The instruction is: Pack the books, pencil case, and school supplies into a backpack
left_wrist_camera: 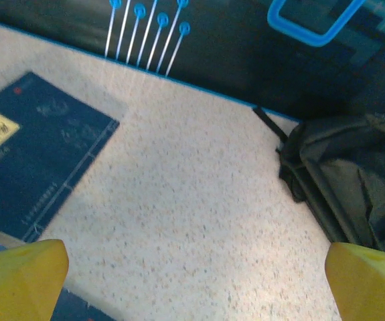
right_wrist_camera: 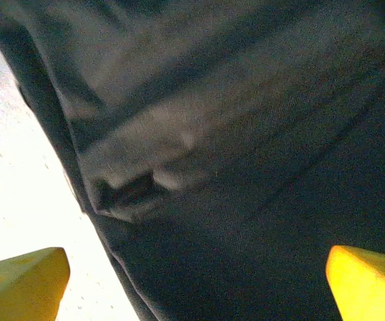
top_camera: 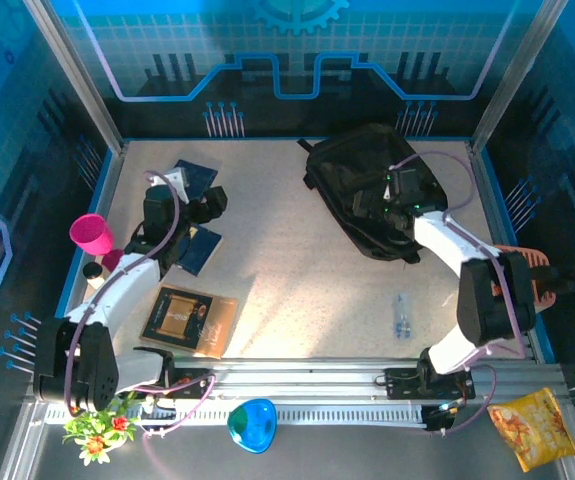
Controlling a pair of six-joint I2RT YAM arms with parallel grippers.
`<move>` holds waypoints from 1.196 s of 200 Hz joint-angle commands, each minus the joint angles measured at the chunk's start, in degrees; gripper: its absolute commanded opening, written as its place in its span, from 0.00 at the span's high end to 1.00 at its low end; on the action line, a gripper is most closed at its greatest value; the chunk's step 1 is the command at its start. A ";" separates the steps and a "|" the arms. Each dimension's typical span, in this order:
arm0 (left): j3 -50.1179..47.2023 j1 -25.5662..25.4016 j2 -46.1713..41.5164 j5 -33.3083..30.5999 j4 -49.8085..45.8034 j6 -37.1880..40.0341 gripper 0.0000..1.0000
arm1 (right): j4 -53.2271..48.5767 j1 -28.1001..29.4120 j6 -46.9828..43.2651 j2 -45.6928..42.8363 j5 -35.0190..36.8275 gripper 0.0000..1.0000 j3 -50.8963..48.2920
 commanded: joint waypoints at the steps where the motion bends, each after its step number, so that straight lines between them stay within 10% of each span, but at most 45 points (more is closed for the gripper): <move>1: 1.20 -0.17 1.20 4.23 -4.25 -2.28 0.01 | -7.65 0.57 4.24 4.19 -5.27 0.02 2.86; 142: 5.40 -2.12 8.15 8.86 -8.84 -10.66 0.01 | 3.97 21.89 16.69 21.74 -23.45 0.13 17.15; 239: 16.85 -16.49 19.07 15.29 -10.63 -15.91 0.09 | -0.48 8.25 11.72 -4.24 -12.09 0.13 0.86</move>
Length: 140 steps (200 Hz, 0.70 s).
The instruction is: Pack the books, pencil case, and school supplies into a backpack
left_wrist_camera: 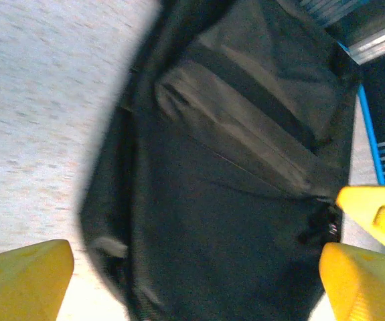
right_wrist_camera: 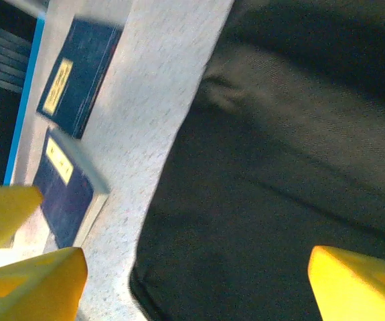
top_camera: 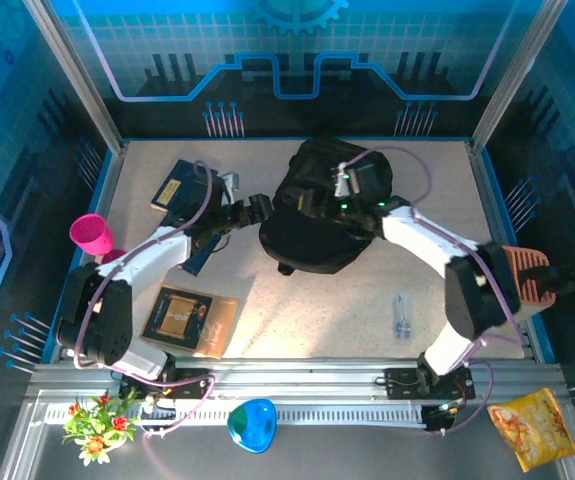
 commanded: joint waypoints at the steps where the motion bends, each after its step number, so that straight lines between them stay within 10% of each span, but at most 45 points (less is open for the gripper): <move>1: 4.08 -3.76 3.65 3.63 -0.34 -3.17 0.09 | -3.73 -4.43 -1.11 -4.61 4.94 0.13 -5.09; 63: 15.81 -14.45 17.18 11.03 -2.02 -6.96 0.18 | -6.02 -15.38 1.25 -7.11 1.92 0.20 -12.62; 140: 28.40 -20.24 30.42 13.84 -5.70 -2.26 0.33 | -5.36 -17.98 1.91 -3.37 0.71 0.55 -14.02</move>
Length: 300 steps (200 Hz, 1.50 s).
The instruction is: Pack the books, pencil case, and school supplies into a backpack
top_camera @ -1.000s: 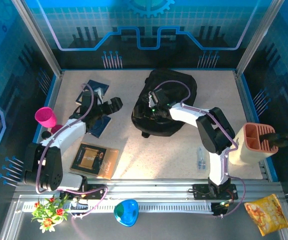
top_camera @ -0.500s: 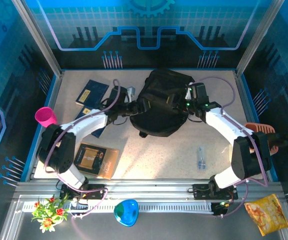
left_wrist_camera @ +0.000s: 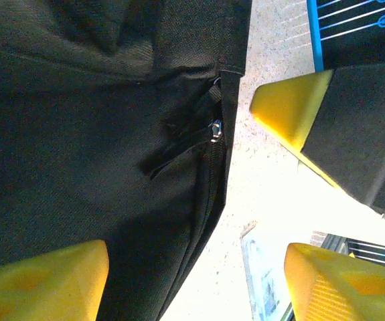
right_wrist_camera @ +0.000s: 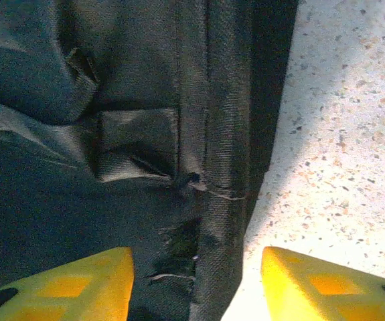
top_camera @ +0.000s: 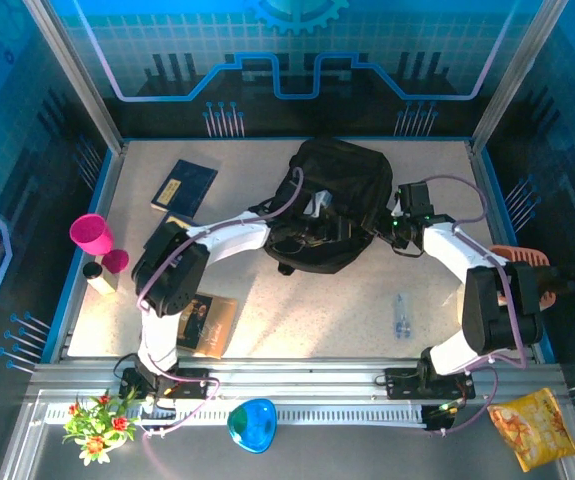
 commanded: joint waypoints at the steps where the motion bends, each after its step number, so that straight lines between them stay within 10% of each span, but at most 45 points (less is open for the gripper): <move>1: 4.52 -1.10 3.02 2.16 -3.53 3.65 0.33 | -0.03 -1.43 -0.13 2.11 -1.40 0.56 -0.48; 117: 16.06 -1.70 14.85 4.72 -9.76 3.12 0.42 | 3.12 -3.02 2.06 7.32 -4.64 0.81 -3.99; 300: 23.12 -2.89 20.00 2.81 -12.59 6.15 0.68 | 5.62 -3.73 3.20 7.42 -7.44 0.83 -5.40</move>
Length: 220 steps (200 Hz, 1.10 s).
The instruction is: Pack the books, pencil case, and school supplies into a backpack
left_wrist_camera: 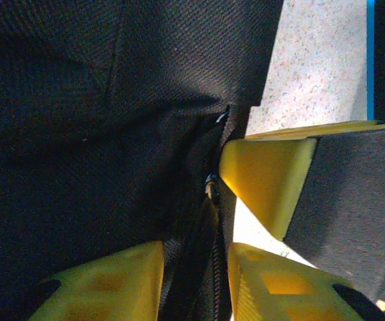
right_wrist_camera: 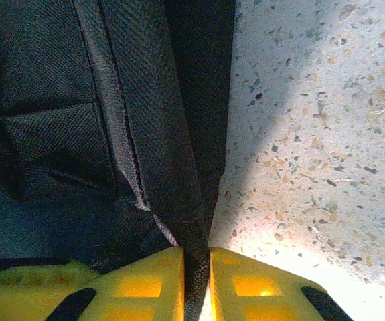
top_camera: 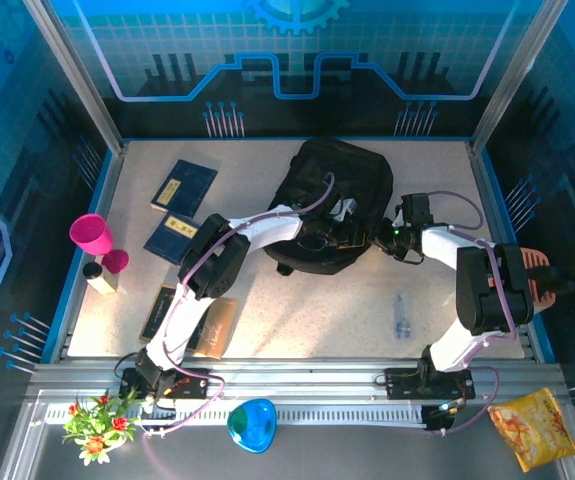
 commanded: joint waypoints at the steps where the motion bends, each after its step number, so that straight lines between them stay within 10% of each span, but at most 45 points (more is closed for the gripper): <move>1: 1.73 -0.70 0.94 -0.63 -2.39 2.01 0.68 | -1.71 -0.61 0.63 0.62 -1.05 0.83 -1.03; 45: 2.03 -0.71 0.96 -0.31 -2.51 2.61 0.75 | -1.61 -0.61 0.46 0.45 -1.29 0.83 -0.80; 82: 2.50 -0.73 -0.08 -2.02 -3.87 4.80 1.00 | -2.17 -0.67 -0.54 -0.66 -0.82 0.78 0.09; 151: -0.19 -1.10 -5.52 -3.79 -4.52 8.23 1.00 | -2.84 -0.91 -2.17 -0.08 1.67 0.55 4.70; 220: -1.86 -1.61 -8.08 -5.19 -7.73 8.15 1.00 | -3.72 -0.94 -2.88 5.31 1.36 0.75 9.09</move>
